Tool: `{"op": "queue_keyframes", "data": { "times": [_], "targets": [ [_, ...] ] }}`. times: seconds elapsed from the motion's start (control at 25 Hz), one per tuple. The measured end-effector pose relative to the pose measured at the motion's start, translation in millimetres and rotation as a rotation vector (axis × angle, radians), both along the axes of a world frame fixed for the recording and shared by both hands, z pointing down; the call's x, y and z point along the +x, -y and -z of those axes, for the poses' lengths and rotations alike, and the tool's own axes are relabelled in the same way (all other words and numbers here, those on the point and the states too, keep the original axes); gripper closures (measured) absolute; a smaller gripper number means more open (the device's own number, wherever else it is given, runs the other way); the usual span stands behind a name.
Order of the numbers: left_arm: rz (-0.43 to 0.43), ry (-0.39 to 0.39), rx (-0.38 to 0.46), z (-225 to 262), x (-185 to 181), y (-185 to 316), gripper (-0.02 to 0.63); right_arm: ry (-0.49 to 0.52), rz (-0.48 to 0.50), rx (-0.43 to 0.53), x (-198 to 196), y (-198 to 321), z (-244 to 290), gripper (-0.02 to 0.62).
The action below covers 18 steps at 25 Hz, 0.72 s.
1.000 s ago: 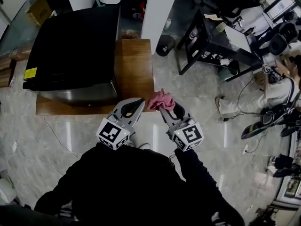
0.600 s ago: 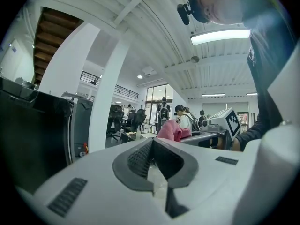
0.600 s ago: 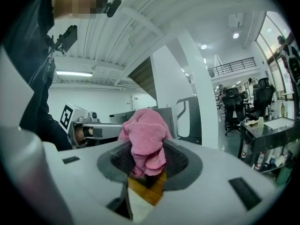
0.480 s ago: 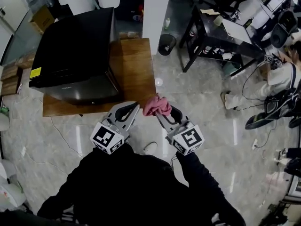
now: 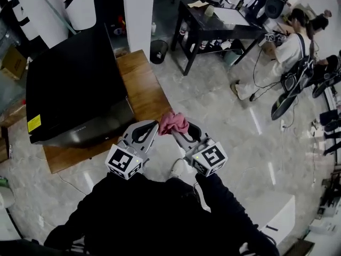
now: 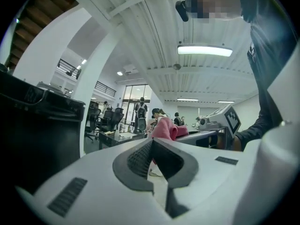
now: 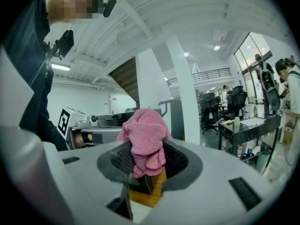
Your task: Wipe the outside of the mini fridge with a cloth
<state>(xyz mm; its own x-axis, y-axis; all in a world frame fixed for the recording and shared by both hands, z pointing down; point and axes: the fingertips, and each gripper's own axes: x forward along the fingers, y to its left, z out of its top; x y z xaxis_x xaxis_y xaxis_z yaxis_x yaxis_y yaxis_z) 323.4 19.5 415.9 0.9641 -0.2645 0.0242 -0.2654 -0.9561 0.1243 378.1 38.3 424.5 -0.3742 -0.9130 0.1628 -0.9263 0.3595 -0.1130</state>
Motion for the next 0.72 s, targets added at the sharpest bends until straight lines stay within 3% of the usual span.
{"op": "queue_keyframes", "data": {
  "times": [0.16, 0.32, 0.52, 0.72],
  "targets": [
    [-0.103, 0.012, 0.013, 0.2, -17.6, -4.7, 0.6, 0.033, -0.118, -0.008, -18.3, -13.6, 0.1, 0.445],
    [-0.153, 0.017, 0.023, 6.8, -38.2, -23.4, 0.6, 0.012, -0.159, 0.0, -42.0, -35.6, 6.4, 0.445],
    [-0.149, 0.018, 0.031, 9.2, -55.9, -53.8, 0.6, 0.011, -0.148, 0.01, -59.6, -63.1, 8.5, 0.445],
    [-0.093, 0.04, 0.016, 15.6, -98.8, -76.2, 0.6, 0.046, -0.095, 0.013, -98.0, -80.8, 11.9, 0.445]
  ]
}}
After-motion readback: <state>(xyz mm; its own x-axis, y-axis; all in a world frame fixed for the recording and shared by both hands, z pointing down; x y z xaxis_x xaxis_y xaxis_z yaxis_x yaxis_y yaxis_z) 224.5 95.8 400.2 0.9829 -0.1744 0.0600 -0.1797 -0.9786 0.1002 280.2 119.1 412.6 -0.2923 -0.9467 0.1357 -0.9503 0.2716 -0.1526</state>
